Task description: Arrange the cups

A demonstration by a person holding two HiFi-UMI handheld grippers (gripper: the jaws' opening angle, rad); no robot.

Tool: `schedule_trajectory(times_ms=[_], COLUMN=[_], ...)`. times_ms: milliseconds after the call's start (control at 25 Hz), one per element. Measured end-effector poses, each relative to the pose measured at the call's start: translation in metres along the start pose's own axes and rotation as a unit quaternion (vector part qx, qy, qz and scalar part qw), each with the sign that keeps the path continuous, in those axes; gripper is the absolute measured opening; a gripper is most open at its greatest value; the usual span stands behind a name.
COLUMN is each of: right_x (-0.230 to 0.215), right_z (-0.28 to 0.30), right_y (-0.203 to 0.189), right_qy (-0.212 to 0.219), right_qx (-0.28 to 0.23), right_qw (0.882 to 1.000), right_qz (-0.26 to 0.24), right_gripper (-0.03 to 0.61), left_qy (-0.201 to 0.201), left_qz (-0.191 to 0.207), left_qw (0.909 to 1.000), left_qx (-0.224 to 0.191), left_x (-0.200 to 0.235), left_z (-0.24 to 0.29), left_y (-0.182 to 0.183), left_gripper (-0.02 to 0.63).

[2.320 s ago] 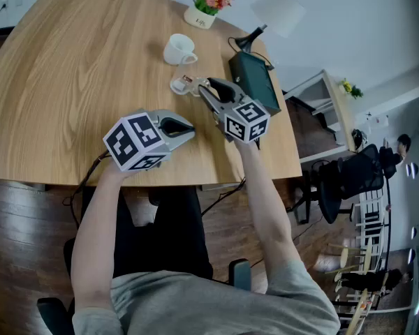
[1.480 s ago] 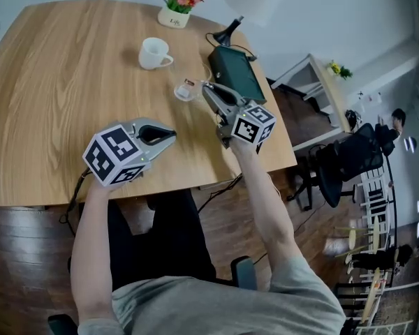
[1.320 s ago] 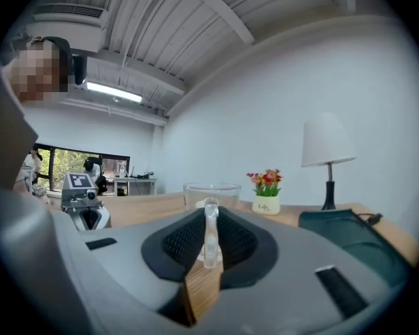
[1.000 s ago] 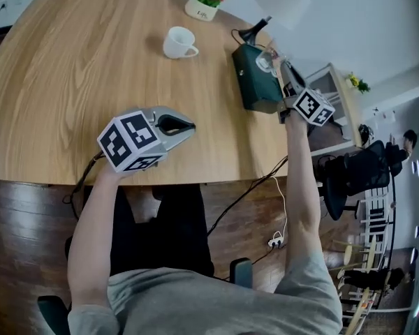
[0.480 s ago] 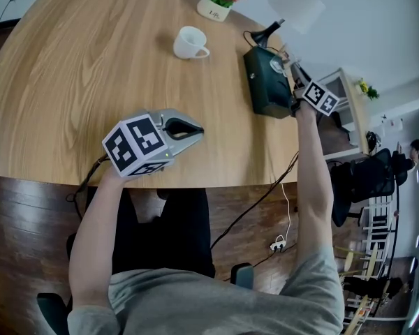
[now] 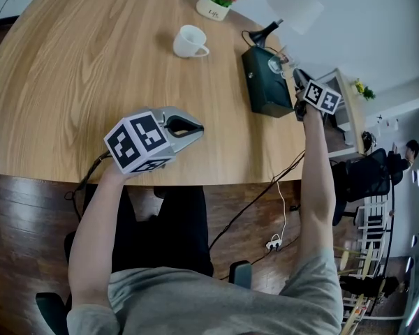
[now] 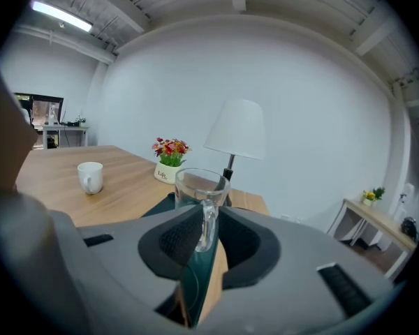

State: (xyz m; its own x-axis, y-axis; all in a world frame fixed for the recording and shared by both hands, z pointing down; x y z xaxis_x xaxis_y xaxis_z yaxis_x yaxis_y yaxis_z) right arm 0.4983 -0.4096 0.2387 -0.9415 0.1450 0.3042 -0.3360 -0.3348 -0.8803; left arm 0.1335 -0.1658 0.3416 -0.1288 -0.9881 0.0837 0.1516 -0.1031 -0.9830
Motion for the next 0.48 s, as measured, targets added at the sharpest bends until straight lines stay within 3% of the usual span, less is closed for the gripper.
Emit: schedule_trajectory(times_ms=[120,240,360,480], right_x=[-0.008,0.006,0.072,0.155], right_z=[-0.019,-0.045,-0.062,-0.074], right_y=[0.001,0.010,0.032,0.037], right_qy=[-0.017,-0.024,0.063,0.180], right_qx=[-0.001,-0.033,-0.085,-0.114], right_qw=[1.000,0.999,0.991,0.969], right_qz=[-0.012,-0.033,-0.077,-0.123], right_gripper=[0.083,0.081,0.081,0.083], left_qy=[-0.002,-0.004,-0.002,0.001], left_qz=[0.000,0.001,0.001,0.000], left_qw=[1.0000,1.0000,1.0000,1.0000], left_qx=[0.001,0.004,0.003,0.002], left_x=[0.000,-0.001,0.001,0.001], left_z=[0.002,0.001,0.000,0.001], left_y=[0.001,0.000,0.000,0.001], left_gripper=[0.009,0.009,0.009,0.009])
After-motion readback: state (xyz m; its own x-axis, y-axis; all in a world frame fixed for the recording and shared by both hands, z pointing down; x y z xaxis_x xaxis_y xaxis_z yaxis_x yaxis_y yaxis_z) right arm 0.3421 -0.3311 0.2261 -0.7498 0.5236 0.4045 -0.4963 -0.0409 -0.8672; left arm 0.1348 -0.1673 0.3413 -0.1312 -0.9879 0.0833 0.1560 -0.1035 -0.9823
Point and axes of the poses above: the fingertips, and each gripper's own axes: z forward along the fingers, x to its left, y out of its top, the point moved 4 cm from there along -z, backward along the fingers, and after that the axes turned 7 degrees about -y, right-handed, at the moved point
